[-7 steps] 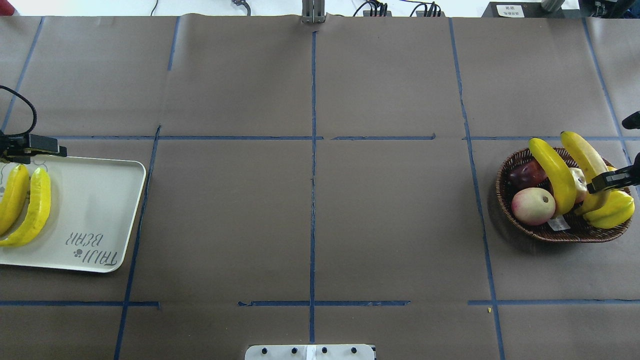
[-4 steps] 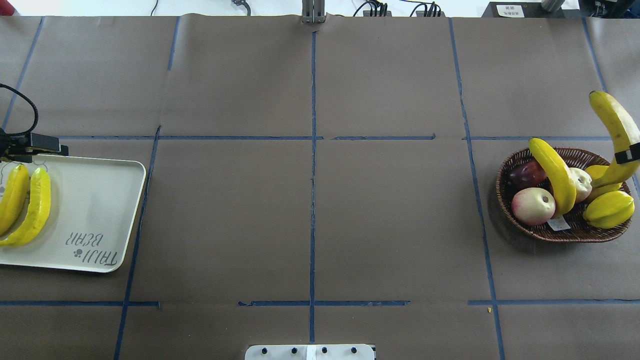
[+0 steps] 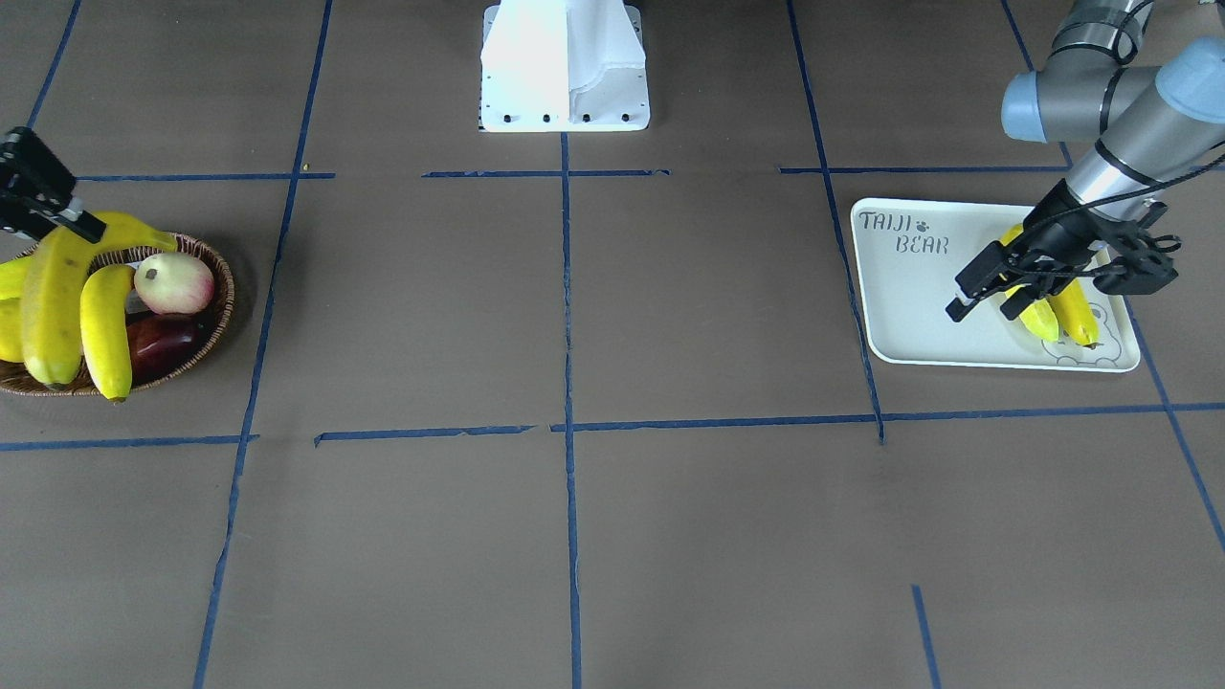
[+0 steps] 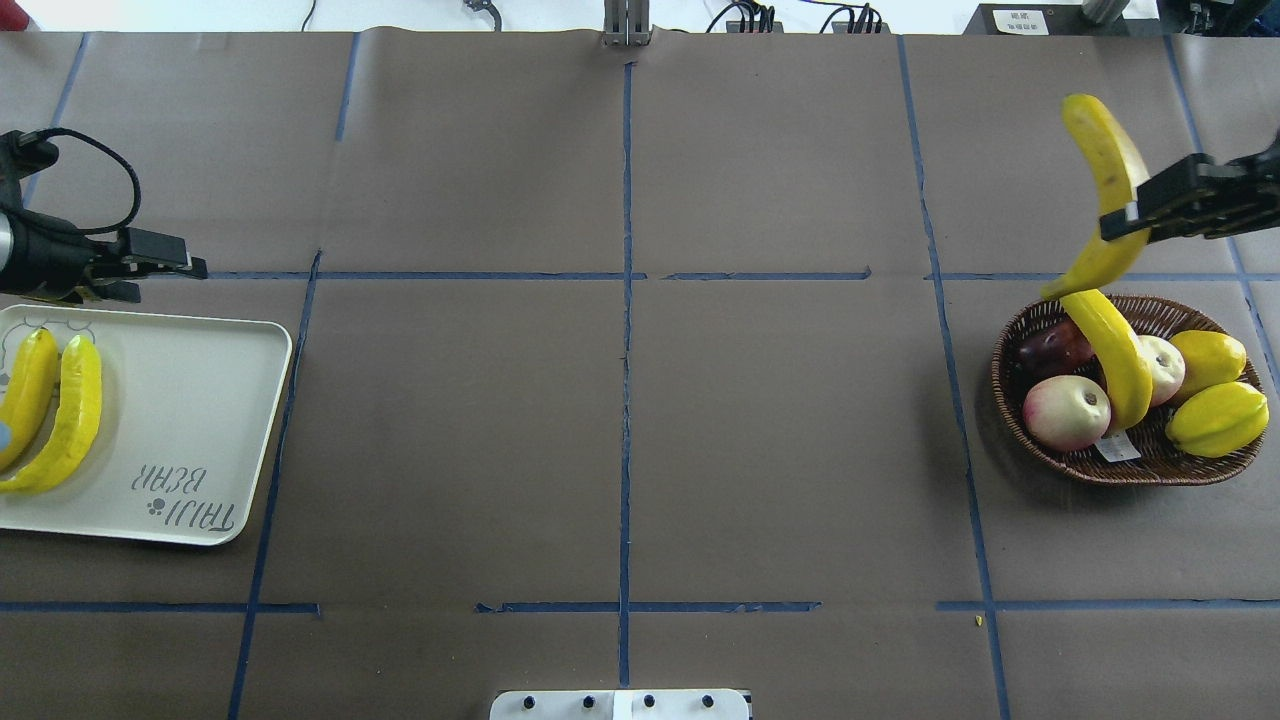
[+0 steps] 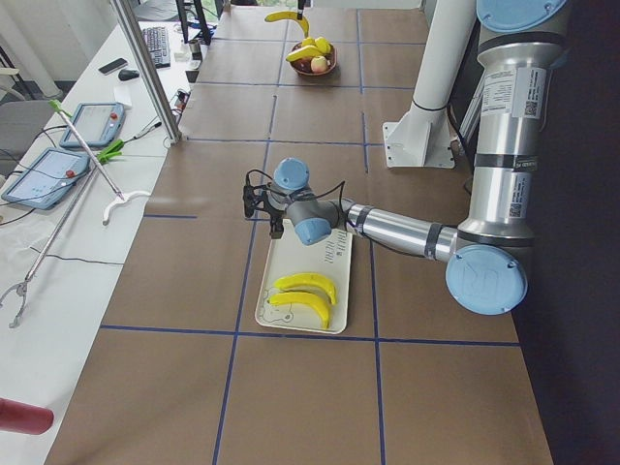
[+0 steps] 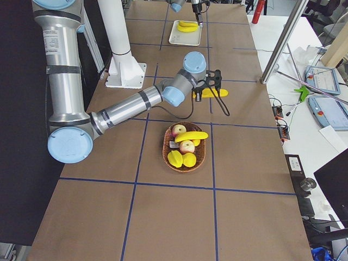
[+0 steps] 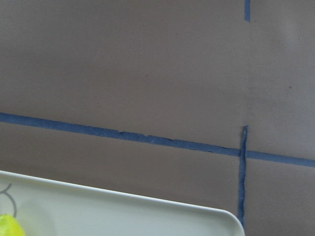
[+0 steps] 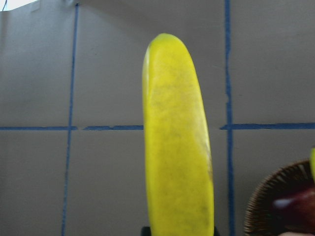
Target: Transfer all bananas from basket to plate
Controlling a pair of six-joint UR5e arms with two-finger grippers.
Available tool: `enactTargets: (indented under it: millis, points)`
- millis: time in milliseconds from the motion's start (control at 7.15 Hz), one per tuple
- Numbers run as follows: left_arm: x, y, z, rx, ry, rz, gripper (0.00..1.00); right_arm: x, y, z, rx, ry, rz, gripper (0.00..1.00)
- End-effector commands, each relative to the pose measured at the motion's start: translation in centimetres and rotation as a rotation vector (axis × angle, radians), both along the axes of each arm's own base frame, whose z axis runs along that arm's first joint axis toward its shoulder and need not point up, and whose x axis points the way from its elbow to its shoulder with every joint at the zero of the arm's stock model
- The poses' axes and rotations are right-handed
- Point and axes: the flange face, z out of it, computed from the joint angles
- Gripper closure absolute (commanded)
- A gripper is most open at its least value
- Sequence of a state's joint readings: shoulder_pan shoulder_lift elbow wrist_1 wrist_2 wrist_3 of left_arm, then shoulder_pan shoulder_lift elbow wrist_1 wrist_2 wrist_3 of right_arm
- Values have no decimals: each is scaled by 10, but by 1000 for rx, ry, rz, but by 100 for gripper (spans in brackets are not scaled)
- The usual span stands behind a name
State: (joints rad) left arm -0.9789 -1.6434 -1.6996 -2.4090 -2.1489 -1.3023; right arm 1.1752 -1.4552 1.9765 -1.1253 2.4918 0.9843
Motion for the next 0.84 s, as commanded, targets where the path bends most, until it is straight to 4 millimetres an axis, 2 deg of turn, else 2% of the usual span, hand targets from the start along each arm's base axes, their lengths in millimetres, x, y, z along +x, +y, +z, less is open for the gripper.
enactTargets:
  millis: [0, 140, 280, 419, 699]
  points:
    - [36, -1, -62, -86, 184, -42, 0, -99, 4, -79, 0, -70, 6, 97]
    - [41, 1, -87, -105, 287, -60, 0, -145, 25, -89, 19, -124, 61, 97]
    - [48, -2, -124, -98, 363, -51, 0, -177, 46, -93, 46, -187, 67, 97]
    - [55, -1, -146, -71, 390, -34, 1, -196, 60, -97, 53, -206, 54, 97]
    - [103, 8, -221, -91, 493, 28, 1, -219, 80, -118, 65, -260, 7, 97]
